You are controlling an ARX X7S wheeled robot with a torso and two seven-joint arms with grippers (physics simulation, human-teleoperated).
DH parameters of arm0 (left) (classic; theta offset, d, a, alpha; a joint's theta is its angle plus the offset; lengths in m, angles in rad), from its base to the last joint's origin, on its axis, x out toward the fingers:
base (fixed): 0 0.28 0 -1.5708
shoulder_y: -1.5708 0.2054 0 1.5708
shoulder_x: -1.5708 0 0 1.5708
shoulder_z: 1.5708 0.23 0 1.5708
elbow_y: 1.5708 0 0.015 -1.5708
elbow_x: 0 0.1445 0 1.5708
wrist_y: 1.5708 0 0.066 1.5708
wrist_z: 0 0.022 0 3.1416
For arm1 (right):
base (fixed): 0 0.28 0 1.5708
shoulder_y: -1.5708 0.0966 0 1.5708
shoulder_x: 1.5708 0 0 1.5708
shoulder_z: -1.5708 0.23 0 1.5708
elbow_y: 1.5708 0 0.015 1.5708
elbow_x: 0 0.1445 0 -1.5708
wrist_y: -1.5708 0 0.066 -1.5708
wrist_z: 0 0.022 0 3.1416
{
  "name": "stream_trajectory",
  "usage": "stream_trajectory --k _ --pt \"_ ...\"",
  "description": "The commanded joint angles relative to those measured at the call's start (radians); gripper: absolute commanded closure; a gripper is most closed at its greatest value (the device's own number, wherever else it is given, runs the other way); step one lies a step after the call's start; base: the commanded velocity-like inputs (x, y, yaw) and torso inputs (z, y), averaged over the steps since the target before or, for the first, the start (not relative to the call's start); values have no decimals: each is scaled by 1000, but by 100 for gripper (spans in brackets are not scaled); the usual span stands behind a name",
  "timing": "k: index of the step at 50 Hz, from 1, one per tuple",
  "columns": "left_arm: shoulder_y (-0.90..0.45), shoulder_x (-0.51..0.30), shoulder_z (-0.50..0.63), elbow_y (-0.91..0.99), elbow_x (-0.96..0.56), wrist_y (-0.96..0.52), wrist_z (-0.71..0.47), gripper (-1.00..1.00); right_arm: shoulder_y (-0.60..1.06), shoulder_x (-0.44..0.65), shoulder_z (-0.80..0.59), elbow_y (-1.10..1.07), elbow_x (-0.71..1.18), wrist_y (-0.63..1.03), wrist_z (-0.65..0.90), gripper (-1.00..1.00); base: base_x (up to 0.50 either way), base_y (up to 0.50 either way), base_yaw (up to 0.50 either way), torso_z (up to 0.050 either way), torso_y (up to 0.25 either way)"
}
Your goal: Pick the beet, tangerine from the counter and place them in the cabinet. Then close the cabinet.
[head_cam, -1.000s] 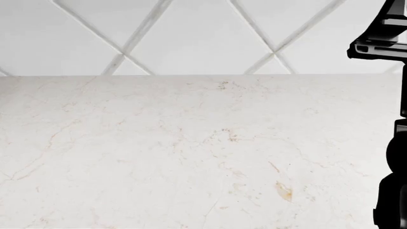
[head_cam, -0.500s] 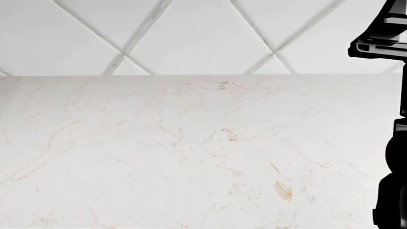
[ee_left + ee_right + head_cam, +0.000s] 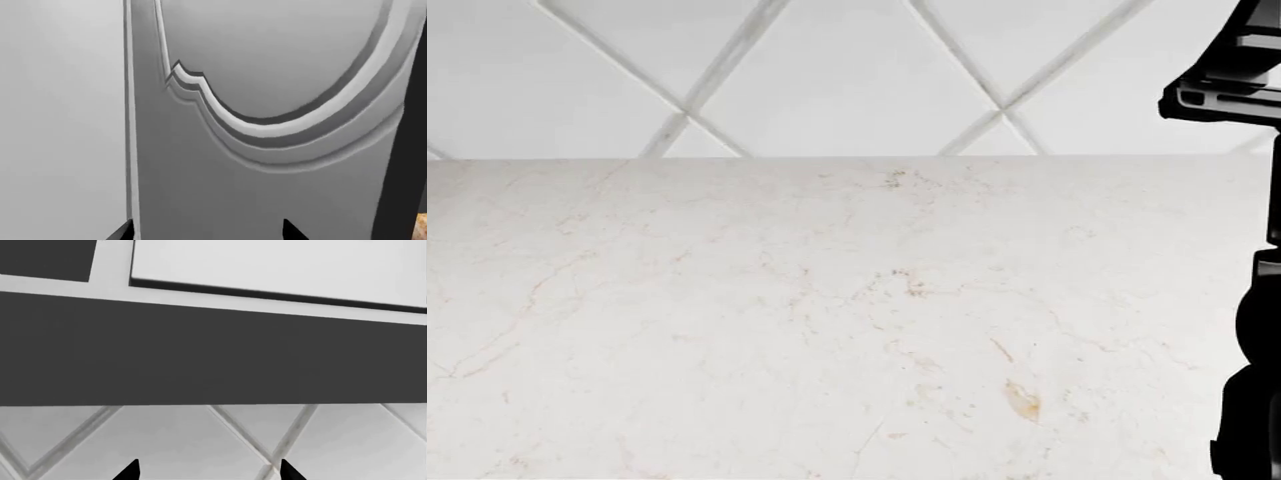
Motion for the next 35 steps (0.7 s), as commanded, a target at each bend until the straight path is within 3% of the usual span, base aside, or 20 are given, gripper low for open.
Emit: stream_trajectory --k 1,14,35 --pt "32 105 47 -44 75 76 112 -100 -344 -32 -109 1 7 -7 6 -100 0 0 0 0 0" --pt "139 204 98 -125 153 169 129 -100 -346 -24 -100 -3 19 -5 11 -100 0 0 0 0 0" --pt "132 345 214 -298 311 303 221 -100 -357 -17 -105 2 26 -20 21 -100 0 0 0 0 0"
